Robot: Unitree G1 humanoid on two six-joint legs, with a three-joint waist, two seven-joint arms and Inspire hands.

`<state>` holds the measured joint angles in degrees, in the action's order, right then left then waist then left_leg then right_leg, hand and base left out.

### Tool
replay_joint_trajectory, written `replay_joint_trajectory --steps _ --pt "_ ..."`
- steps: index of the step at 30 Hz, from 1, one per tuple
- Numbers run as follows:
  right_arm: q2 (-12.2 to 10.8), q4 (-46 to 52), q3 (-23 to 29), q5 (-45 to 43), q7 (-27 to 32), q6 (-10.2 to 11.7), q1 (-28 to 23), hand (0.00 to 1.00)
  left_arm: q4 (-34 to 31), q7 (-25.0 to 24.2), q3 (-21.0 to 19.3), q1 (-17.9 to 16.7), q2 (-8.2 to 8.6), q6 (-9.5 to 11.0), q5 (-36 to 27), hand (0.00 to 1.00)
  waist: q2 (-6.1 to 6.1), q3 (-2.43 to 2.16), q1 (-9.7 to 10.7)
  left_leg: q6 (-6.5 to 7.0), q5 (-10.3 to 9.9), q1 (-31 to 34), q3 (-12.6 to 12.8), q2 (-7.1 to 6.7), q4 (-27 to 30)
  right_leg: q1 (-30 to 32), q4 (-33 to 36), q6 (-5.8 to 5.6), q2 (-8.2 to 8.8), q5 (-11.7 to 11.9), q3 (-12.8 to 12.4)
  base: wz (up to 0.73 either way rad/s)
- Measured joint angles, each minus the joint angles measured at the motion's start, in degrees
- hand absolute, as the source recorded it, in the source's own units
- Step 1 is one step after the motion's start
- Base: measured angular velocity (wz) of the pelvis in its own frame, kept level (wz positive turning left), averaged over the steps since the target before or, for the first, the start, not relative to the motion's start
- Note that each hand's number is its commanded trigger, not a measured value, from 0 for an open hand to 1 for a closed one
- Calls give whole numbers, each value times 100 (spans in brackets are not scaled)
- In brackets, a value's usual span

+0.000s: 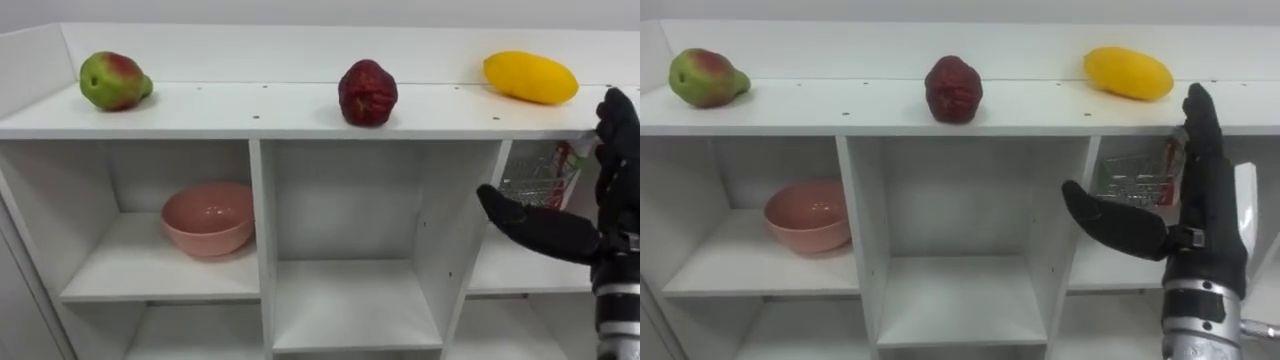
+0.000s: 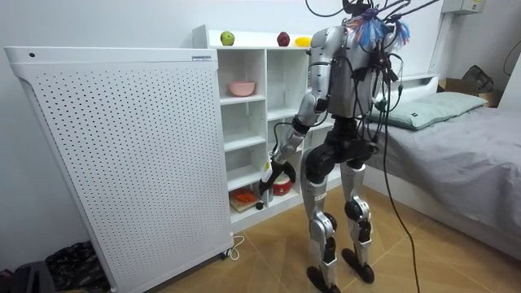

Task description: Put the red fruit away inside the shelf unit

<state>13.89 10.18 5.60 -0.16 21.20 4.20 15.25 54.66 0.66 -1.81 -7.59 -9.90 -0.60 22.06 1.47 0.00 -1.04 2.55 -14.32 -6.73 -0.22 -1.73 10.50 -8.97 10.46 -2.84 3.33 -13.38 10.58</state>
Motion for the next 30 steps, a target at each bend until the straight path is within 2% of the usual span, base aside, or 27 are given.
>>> replay_joint_trajectory --steps 3,5,9,12,14,22,24,25,26,27,28,29,30 --pt "34 78 -111 -2 -38 4 527 0 3 -15 1 85 -28 -5 0 0 -2 1 -80 -14 8 -2 -31 4 21 -4 -6 0 -1 0 77 10" --pt "116 104 -261 -3 -150 11 735 0 2 -13 32 91 -26 -33 3 0 -1 2 -106 -20 12 -1 -184 2 26 -19 17 0 -5 0 163 21" --pt "162 103 -416 56 -426 -25 799 0 27 -36 55 125 -23 -81 2 0 27 8 -247 -27 16 9 -198 5 21 -30 -2 0 -3 0 224 7" --pt "167 102 -459 188 -615 -61 856 0 64 -136 70 200 -23 -142 -1 0 47 35 -270 -35 21 12 -274 6 8 -10 17 0 -1 0 284 13" --pt "167 111 -510 206 -696 -68 871 0 66 -191 94 243 -21 -189 0 0 84 52 -365 -35 21 34 -228 8 8 -14 -7 1 2 0 285 -3" --pt "178 135 -668 -23 -824 -218 1164 0 68 -371 106 324 -12 -216 2 0 89 47 -400 -34 22 49 -403 7 18 17 24 4 21 3 377 3" --pt "183 113 -667 -6 -818 -244 1233 0 68 -369 124 326 -13 -261 2 0 80 46 -391 -32 24 -1 -722 13 17 55 156 6 11 0 394 -6" --pt "182 78 -672 5 -823 -244 1234 0 69 -360 151 332 -25 -298 0 0 25 73 -403 -26 30 -49 -1161 75 19 208 348 44 -53 -70 354 -42" --pt "175 63 -708 14 -839 -254 1253 0 64 -346 135 337 -89 -308 10 0 44 67 -463 -31 27 -31 -1583 143 33 419 -81 198 -242 9 106 -57" --pt "188 64 -749 10 -860 -263 1273 0 77 -340 97 339 -107 -316 27 0 94 38 -466 -51 16 32 -1639 165 51 515 -332 387 -308 354 44 -31" --pt "232 60 -817 27 -862 -299 1276 0 100 -348 56 348 -98 -388 87 0 78 21 -306 -278 -6 154 -1447 244 145 459 -341 407 -331 565 163 21" --pt "249 -13 -821 28 -832 -309 1276 0 103 -381 96 416 -82 -444 114 0 118 25 -156 -475 -40 307 -792 299 171 405 -332 415 -280 571 38 51" --pt "252 -46 -795 28 -808 -328 1277 0 103 -394 129 435 -74 -453 109 0 140 33 -119 -482 -16 417 -536 316 103 382 -332 409 -255 568 -75 64"
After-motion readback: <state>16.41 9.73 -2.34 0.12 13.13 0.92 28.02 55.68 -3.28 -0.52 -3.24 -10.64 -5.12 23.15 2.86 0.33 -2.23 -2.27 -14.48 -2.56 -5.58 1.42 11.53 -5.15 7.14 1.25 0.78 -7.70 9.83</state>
